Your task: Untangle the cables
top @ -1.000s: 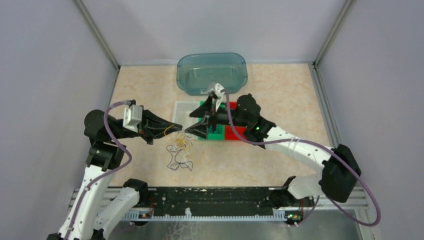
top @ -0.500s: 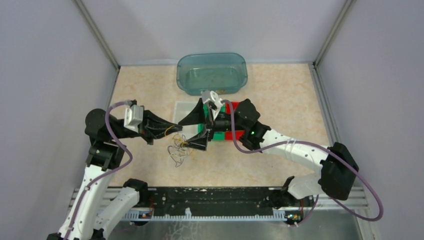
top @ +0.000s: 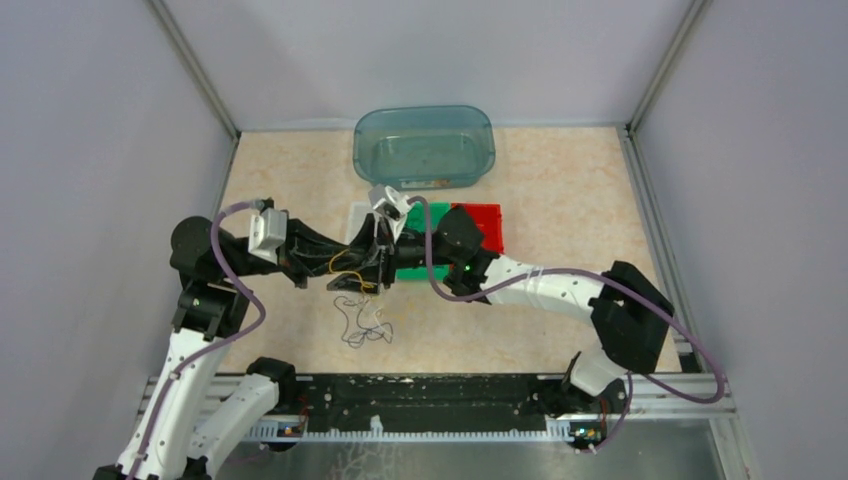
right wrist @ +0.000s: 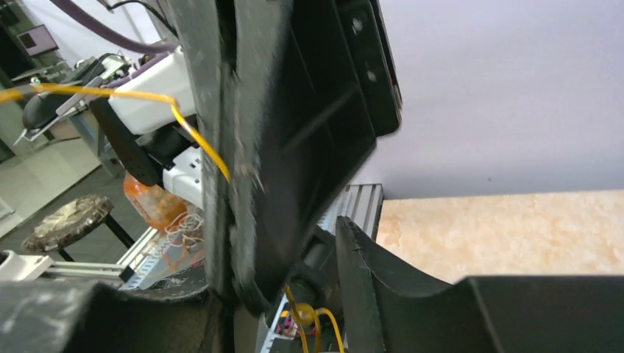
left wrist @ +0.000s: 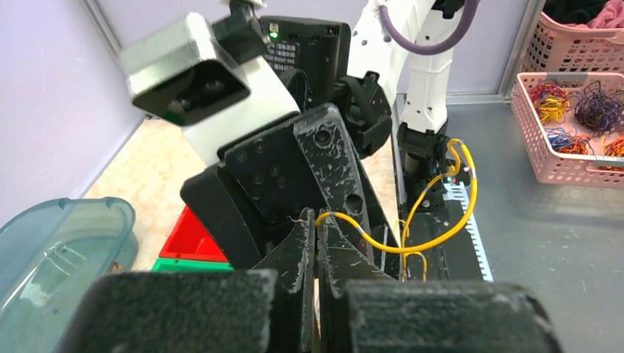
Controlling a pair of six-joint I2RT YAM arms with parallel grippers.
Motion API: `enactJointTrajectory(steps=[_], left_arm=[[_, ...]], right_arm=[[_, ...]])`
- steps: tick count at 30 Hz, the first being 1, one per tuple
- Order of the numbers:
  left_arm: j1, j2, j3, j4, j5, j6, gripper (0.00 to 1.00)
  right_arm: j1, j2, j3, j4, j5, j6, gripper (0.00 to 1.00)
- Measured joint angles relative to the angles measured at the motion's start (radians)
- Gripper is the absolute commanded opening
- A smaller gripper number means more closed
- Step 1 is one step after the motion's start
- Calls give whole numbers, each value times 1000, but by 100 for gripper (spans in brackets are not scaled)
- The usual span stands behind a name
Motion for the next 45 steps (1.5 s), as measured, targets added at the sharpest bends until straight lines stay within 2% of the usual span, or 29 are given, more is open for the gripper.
enactJointTrajectory(steps=[8,18,23,30,35,41,45], left_arm=[[0,11,64,-2,-15,-4,0],[0,17,182,-3,-32,4,0],[0,26,260,-1,-53,31,0],[0,48,330,-2,-97,69,0],[0,55,340,-18,-118,92,0],[0,24,262,-67,-134,132,0],[0,6,170,-88,-145,132,0]], right_arm=[[0,7,-193,135,90,53,27],[-6,77,-375,293,209,104,25],[-11,149,-414,293,288,99,27],[-17,156,-467,280,429,64,39],[-74,5,-500,227,494,40,61],[-209,-321,-491,51,554,-59,66],[-306,-439,-428,-124,533,-133,69]])
